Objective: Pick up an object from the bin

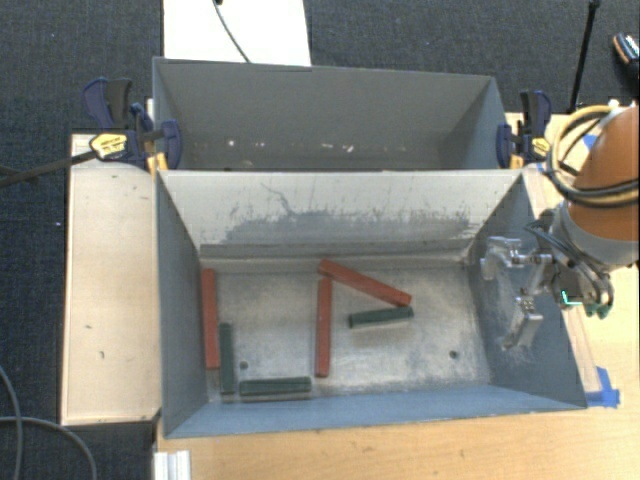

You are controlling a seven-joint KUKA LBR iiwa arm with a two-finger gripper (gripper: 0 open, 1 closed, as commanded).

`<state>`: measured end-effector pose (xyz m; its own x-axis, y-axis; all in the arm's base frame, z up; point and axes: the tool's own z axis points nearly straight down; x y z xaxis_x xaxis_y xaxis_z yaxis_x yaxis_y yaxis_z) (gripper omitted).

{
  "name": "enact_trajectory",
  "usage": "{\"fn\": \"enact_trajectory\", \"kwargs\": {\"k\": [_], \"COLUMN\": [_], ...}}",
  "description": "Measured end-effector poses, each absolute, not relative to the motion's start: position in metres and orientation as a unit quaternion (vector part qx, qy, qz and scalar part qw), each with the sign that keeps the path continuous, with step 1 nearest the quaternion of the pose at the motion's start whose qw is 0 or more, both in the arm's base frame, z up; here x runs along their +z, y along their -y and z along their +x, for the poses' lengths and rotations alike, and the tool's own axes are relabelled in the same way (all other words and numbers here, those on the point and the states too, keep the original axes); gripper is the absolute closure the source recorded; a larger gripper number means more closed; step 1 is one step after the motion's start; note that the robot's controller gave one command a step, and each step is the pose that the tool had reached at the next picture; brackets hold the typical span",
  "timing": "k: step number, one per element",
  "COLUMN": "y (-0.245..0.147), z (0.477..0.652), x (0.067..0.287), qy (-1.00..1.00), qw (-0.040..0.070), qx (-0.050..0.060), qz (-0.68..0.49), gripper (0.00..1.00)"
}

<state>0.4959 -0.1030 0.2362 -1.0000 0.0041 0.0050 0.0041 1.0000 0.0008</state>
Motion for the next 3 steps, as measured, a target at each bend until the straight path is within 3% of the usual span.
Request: {"fn": "enact_trajectory", "kwargs": {"k": [1,2,3], "y": [0.064,0.012,0.014], "z": [0.55,0.572,0.574], "x": [0.129,0.07,0.073], "qy": [0.995,0.983,0.982], "qw": [0.001,0.001,-0.003], "qx": [-0.001,-0.001,0.0], "qz": [0.097,0.185,0.186], "gripper": [0.0,0.0,1.0]}}
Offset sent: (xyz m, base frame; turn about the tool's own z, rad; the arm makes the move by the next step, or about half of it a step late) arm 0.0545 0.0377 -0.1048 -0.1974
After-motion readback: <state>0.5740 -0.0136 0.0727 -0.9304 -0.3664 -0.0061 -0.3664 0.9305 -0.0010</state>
